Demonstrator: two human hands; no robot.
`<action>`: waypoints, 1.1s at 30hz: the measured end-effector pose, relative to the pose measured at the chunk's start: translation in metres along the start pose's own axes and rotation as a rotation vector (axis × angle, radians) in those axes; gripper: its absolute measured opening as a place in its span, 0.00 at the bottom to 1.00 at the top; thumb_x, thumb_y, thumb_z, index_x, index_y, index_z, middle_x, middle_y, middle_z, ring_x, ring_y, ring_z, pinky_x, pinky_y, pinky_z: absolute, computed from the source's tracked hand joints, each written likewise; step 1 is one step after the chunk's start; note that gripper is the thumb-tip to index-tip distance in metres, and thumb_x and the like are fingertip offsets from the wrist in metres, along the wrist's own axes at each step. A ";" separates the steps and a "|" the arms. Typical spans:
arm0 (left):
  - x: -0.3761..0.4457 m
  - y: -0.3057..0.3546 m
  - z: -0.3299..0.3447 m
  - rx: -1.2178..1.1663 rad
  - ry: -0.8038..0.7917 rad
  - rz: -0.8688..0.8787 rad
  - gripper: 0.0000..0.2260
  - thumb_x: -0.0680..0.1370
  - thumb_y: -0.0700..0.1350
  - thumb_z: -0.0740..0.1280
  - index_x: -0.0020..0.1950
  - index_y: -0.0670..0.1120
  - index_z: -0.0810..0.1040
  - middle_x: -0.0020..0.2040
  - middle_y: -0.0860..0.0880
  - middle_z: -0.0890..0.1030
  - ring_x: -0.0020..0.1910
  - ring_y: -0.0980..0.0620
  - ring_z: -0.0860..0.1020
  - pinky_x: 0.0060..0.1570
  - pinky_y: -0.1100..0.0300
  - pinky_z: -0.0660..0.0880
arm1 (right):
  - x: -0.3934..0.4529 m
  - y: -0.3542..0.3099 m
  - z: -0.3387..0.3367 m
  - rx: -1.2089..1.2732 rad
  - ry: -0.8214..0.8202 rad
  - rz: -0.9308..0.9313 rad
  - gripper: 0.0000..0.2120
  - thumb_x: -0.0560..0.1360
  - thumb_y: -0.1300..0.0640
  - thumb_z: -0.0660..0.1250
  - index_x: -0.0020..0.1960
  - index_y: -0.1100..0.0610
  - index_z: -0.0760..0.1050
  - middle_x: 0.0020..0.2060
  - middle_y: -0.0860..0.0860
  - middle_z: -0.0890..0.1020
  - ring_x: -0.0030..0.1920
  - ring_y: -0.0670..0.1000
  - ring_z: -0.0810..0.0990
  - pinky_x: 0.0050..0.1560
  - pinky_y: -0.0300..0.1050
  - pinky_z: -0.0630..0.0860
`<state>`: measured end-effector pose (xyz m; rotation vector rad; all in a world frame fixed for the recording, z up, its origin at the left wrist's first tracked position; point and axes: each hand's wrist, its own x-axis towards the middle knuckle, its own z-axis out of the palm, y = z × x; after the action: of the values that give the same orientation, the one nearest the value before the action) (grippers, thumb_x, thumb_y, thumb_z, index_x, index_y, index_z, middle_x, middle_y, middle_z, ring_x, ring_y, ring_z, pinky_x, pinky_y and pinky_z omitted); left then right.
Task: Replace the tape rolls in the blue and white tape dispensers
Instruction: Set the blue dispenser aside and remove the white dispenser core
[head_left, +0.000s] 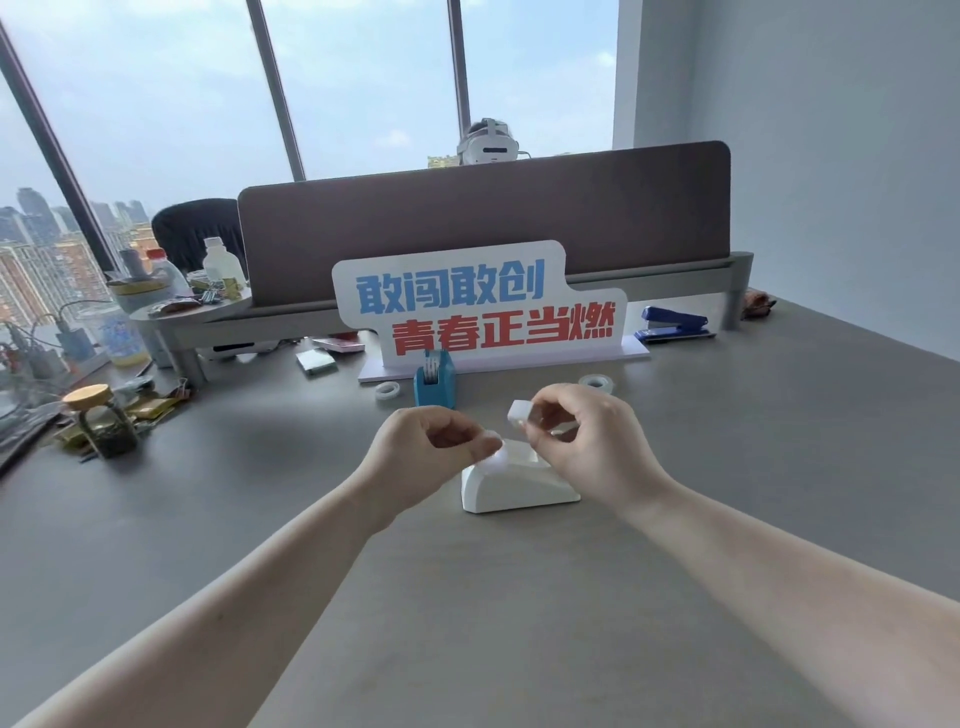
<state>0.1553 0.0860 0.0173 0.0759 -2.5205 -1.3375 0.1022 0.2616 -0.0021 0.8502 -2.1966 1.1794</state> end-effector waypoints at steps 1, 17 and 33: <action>-0.003 0.001 0.001 0.037 -0.054 0.015 0.06 0.66 0.50 0.76 0.39 0.50 0.84 0.34 0.55 0.83 0.33 0.63 0.77 0.36 0.72 0.74 | -0.001 0.000 0.000 0.008 0.000 0.001 0.03 0.70 0.58 0.70 0.41 0.58 0.78 0.36 0.50 0.82 0.38 0.50 0.79 0.42 0.47 0.78; -0.022 -0.012 0.026 0.516 -0.274 0.275 0.11 0.66 0.53 0.75 0.46 0.51 0.82 0.43 0.55 0.80 0.37 0.60 0.73 0.41 0.65 0.70 | -0.008 0.017 -0.022 0.090 0.011 0.113 0.05 0.70 0.58 0.72 0.41 0.57 0.77 0.36 0.49 0.83 0.38 0.51 0.83 0.44 0.51 0.80; 0.046 0.032 0.057 0.485 -0.062 0.335 0.06 0.74 0.47 0.68 0.46 0.47 0.83 0.43 0.52 0.82 0.41 0.54 0.77 0.43 0.61 0.75 | -0.009 0.063 -0.052 0.083 0.110 0.217 0.08 0.70 0.55 0.73 0.43 0.59 0.79 0.37 0.44 0.81 0.37 0.41 0.79 0.40 0.32 0.74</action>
<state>0.0987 0.1417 0.0234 -0.2801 -2.6984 -0.5986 0.0694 0.3359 -0.0162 0.5742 -2.2048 1.3939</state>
